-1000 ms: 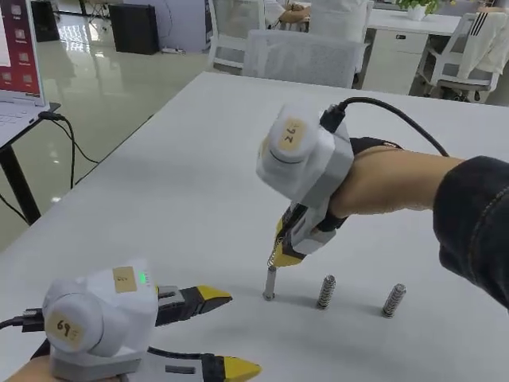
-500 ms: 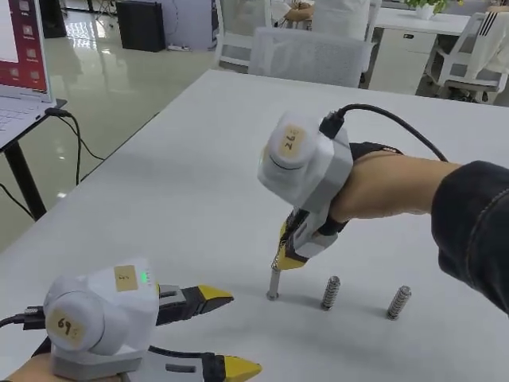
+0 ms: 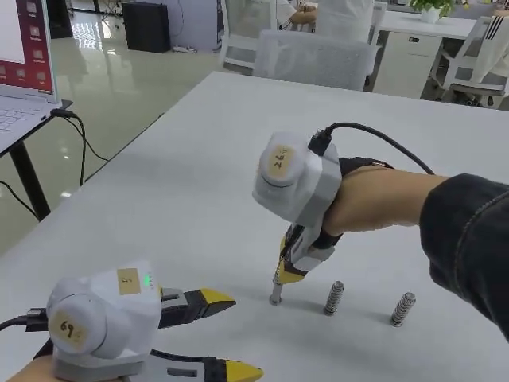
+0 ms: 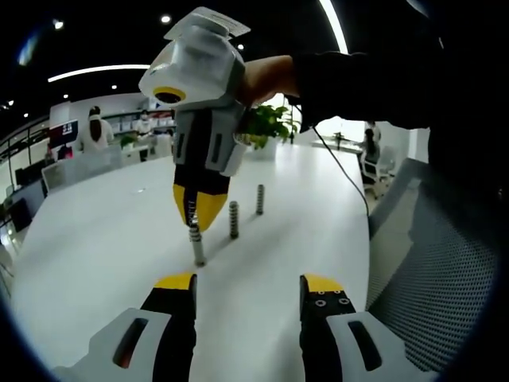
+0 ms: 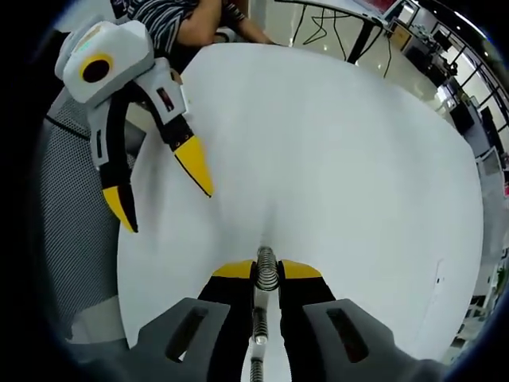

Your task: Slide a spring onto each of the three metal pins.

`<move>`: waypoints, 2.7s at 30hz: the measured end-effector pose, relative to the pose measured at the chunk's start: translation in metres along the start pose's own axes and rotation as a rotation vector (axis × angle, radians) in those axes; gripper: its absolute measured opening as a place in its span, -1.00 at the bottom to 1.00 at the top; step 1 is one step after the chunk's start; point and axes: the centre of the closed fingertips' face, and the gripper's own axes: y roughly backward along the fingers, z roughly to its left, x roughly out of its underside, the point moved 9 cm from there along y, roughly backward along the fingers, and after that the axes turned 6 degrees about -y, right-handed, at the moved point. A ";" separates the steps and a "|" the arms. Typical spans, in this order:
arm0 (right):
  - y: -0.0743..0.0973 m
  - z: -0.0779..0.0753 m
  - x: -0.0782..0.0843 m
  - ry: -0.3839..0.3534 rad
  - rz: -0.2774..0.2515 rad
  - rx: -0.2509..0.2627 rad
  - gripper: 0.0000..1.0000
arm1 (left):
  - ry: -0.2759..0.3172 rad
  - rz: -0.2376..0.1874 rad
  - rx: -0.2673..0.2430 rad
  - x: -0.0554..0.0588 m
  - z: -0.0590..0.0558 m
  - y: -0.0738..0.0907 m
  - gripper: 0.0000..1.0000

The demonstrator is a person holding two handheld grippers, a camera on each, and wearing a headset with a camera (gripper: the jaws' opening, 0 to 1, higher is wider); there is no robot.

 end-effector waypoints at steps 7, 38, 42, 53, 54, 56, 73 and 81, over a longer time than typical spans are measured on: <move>-0.015 0.002 -0.002 0.001 0.036 -0.013 -0.83 | 0.002 -0.003 -0.006 0.001 0.001 0.002 -0.08; -0.034 0.009 0.007 -0.020 0.051 -0.029 -0.62 | 0.005 0.003 -0.007 0.002 0.001 0.002 -0.08; -0.029 0.007 0.015 -0.043 0.040 -0.025 -0.54 | 0.004 0.005 -0.005 0.001 0.002 0.001 -0.08; -0.014 0.006 0.039 -0.117 -0.060 -0.022 -0.17 | -0.001 0.007 -0.005 -0.001 0.004 -0.002 -0.05; -0.013 0.005 0.043 -0.129 -0.069 -0.019 -0.14 | -0.001 0.007 -0.005 -0.001 0.005 -0.002 -0.05; -0.012 0.004 0.048 -0.141 -0.075 -0.017 -0.10 | -0.001 0.010 -0.005 -0.001 0.005 -0.002 -0.05; 0.009 -0.002 0.094 -0.274 -0.181 0.048 0.16 | -0.004 0.024 0.003 -0.003 0.009 -0.008 0.00; 0.016 0.001 0.114 -0.335 -0.242 0.079 0.26 | 0.000 0.028 -0.002 -0.003 0.010 -0.008 0.02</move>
